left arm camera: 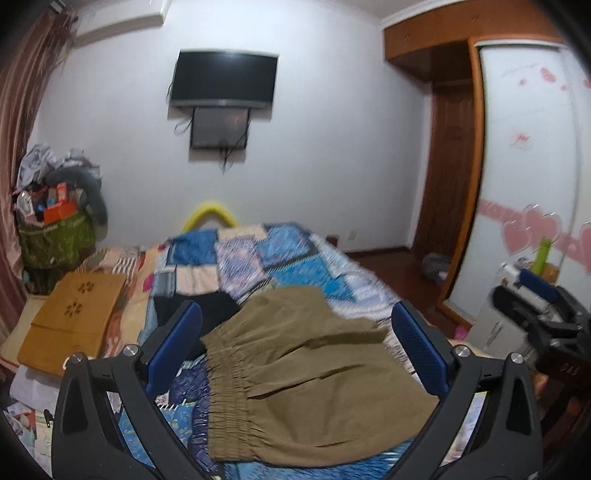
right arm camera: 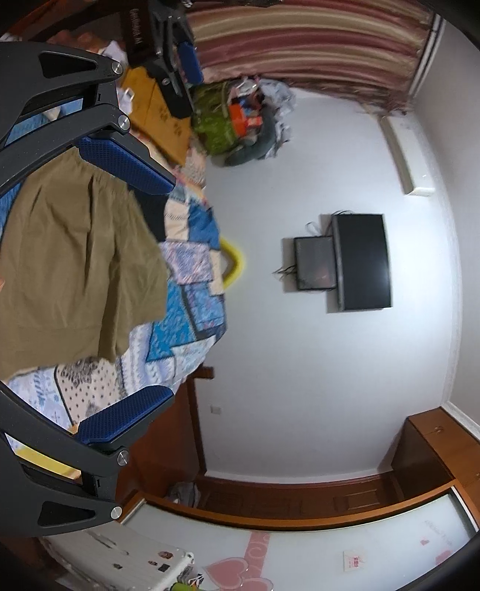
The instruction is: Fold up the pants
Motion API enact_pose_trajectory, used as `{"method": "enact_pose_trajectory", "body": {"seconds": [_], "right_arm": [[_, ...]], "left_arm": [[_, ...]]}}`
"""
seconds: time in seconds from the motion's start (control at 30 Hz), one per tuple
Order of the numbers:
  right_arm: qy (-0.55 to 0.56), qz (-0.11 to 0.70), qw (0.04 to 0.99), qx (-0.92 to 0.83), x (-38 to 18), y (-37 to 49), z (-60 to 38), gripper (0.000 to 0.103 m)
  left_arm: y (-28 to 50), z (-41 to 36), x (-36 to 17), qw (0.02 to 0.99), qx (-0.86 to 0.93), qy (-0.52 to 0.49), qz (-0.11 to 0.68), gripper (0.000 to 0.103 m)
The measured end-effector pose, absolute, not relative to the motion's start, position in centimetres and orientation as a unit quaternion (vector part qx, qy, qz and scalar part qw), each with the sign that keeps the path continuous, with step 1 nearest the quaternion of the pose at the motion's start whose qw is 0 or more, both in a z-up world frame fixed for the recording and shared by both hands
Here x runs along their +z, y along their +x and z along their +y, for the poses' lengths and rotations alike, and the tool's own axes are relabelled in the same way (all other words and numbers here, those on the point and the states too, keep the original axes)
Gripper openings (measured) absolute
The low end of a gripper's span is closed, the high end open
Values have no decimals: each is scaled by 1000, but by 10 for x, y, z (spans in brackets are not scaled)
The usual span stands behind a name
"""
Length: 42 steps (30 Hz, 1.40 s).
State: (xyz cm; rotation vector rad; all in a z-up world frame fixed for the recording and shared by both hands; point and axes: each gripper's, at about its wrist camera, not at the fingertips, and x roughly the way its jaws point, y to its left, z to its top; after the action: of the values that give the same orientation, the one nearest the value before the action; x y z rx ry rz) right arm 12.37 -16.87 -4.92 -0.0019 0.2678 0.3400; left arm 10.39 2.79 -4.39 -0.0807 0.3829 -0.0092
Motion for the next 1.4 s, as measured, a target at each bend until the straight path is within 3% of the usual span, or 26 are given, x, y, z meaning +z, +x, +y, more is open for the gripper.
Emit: {"method": "enact_pose_trajectory", "body": {"seconds": [0.63, 0.87, 0.97, 1.1, 1.2, 1.4], "right_arm": [[-13, 422, 890, 172, -210, 320, -217, 102], [-13, 480, 854, 200, -244, 368, -212, 90], [-32, 495, 843, 205, -260, 382, -205, 74], [18, 508, 831, 224, -276, 392, -212, 65], [45, 517, 822, 234, -281, 391, -214, 24], [-3, 516, 829, 216, -283, 387, -202, 13]], "left_arm": [[277, 126, -197, 892, 63, -52, 445, 102], [303, 123, -244, 860, 43, -14, 509, 99], [306, 122, -252, 860, 33, -8, 508, 96], [307, 124, -256, 864, 11, -33, 502, 79], [304, 124, -258, 870, 4, -39, 492, 72], [302, 123, -255, 871, 17, -27, 490, 68]]}}
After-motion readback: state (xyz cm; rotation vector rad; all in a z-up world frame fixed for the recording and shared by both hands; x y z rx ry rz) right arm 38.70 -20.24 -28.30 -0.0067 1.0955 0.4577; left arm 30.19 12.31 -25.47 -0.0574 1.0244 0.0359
